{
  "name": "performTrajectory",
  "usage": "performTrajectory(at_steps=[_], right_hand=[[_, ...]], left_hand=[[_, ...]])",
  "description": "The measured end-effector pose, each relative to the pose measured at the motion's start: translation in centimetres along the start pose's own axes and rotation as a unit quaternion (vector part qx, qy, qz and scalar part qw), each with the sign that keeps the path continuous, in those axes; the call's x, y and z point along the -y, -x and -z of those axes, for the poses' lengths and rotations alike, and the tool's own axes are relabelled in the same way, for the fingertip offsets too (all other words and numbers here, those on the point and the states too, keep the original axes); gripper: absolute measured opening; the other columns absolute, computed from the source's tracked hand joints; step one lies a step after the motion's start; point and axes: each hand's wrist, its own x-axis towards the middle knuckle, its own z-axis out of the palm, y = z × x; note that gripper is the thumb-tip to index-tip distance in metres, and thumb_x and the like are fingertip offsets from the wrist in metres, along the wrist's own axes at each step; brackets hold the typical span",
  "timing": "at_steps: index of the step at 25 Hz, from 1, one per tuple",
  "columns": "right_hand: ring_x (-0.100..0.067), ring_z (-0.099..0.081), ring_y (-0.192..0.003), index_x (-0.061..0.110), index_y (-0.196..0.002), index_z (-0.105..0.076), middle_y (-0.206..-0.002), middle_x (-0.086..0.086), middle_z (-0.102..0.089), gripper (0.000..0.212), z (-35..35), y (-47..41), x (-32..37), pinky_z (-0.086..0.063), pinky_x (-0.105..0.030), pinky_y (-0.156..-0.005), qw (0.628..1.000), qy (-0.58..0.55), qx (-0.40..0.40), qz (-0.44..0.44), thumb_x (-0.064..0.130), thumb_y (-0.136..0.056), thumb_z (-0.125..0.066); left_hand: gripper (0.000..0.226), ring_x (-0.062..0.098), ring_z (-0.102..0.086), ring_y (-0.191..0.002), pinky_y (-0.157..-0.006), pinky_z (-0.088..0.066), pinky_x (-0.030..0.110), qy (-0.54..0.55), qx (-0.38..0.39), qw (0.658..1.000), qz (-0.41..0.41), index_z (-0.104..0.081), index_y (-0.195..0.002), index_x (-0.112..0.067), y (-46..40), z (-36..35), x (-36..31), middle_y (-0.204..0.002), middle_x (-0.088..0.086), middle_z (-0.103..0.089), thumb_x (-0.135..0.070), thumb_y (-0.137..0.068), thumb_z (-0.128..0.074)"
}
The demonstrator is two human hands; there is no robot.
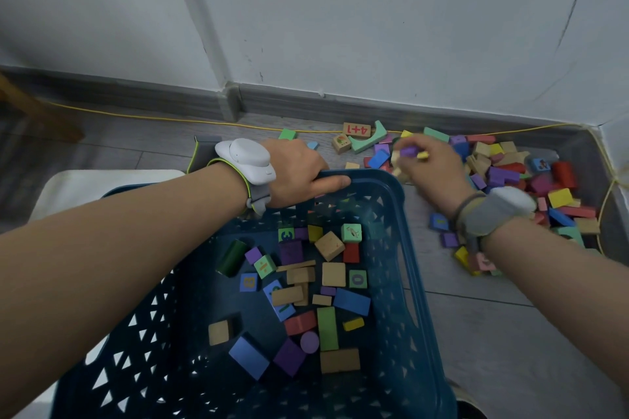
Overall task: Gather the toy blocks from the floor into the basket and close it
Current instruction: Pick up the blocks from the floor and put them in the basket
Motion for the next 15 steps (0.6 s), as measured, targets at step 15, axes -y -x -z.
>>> performTrajectory(at_steps=[15], right_hand=[[-0.006,-0.063,-0.075,0.024,-0.089,-0.069,-0.079,0.011,-0.068,0.009,5.9,4.2,11.6,-0.051,-0.023,-0.073,0.964,0.074,0.139,0.217,0.024,-0.09,-0.06]], left_hand=[[0.069,0.023,-0.059,-0.064,-0.058,-0.049,0.034,0.012,0.012,1.0,0.002,-0.062,-0.073,-0.017,0.2,0.4,-0.1,-0.064,0.003,-0.059,-0.071,-0.09,-0.024]])
